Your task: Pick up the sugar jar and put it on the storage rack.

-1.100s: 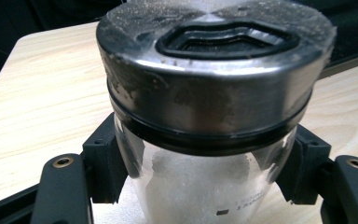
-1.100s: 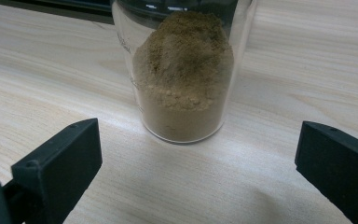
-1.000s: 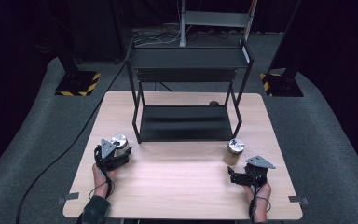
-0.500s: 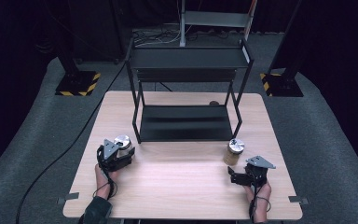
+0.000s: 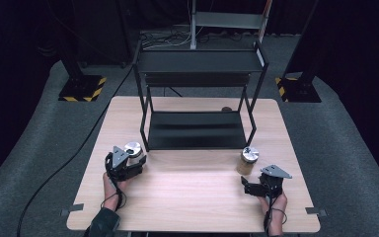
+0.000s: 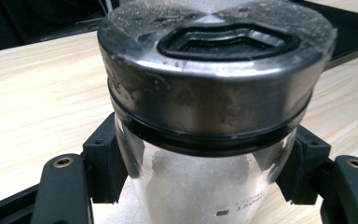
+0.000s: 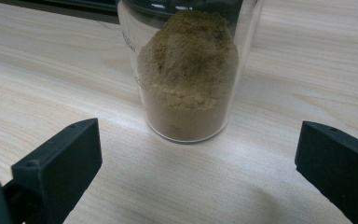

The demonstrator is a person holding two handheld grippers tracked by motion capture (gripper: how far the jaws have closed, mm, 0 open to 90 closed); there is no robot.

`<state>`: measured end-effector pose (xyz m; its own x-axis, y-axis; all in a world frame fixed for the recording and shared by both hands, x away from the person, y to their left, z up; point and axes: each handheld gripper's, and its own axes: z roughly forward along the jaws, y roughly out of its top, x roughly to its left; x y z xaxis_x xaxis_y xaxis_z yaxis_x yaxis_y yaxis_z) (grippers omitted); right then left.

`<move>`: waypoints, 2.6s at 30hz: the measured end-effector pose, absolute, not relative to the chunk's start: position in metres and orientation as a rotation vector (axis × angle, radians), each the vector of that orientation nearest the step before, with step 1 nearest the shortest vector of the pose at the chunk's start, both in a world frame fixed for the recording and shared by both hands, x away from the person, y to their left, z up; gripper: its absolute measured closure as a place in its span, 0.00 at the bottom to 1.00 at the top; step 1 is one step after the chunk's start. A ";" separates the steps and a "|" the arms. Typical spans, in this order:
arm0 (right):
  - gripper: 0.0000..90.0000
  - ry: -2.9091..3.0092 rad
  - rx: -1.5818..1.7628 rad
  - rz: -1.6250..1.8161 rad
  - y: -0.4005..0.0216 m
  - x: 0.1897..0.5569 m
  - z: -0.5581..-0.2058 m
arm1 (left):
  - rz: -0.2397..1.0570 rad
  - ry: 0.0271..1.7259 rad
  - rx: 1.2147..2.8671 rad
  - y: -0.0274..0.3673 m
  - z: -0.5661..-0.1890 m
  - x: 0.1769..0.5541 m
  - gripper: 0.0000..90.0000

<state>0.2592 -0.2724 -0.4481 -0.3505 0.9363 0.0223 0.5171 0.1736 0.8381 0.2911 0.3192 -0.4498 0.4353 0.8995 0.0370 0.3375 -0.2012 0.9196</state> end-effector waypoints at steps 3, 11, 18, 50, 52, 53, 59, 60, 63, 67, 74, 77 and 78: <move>0.00 1.950 1.364 1.072 -0.272 0.260 -0.448 | 0.745 1.064 1.746 0.318 -0.450 0.291 0.33; 0.00 1.943 1.366 1.078 -0.273 0.259 -0.448 | 0.724 1.035 1.771 0.313 -0.447 0.293 0.33; 0.00 1.950 1.365 1.073 -0.273 0.260 -0.448 | 0.716 1.015 1.768 0.308 -0.446 0.293 0.33; 0.00 1.944 1.368 1.083 -0.274 0.259 -0.448 | 0.672 0.942 1.805 0.289 -0.438 0.306 0.34; 0.00 1.945 1.366 1.082 -0.274 0.259 -0.448 | 0.669 0.936 1.807 0.288 -0.438 0.307 0.34; 0.00 1.946 1.366 1.080 -0.273 0.259 -0.448 | 0.670 0.934 1.808 0.288 -0.438 0.307 0.34; 0.00 1.952 1.365 1.077 -0.273 0.260 -0.448 | 0.668 0.935 1.798 0.286 -0.438 0.308 0.34; 0.00 1.951 1.365 1.078 -0.273 0.260 -0.448 | 0.667 0.935 1.799 0.286 -0.438 0.308 0.34; 0.00 1.942 1.367 1.085 -0.274 0.259 -0.449 | 0.667 0.931 1.807 0.285 -0.438 0.310 0.34; 0.00 1.944 1.366 1.084 -0.274 0.259 -0.449 | 0.666 0.926 1.816 0.284 -0.436 0.312 0.34; 0.00 1.949 1.365 1.080 -0.273 0.260 -0.448 | 0.662 0.927 1.809 0.281 -0.437 0.314 0.34; 0.00 1.940 1.368 1.087 -0.274 0.259 -0.449 | 0.661 0.921 1.821 0.280 -0.436 0.317 0.34; 0.00 1.939 1.369 1.087 -0.274 0.259 -0.449 | 0.660 0.919 1.824 0.279 -0.436 0.317 0.34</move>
<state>0.2586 -0.2741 -0.4488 -0.3506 0.9360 0.0307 0.5144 0.1651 0.8415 0.3174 0.2792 -0.4357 0.5707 0.8200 0.0441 0.3040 -0.2608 0.9163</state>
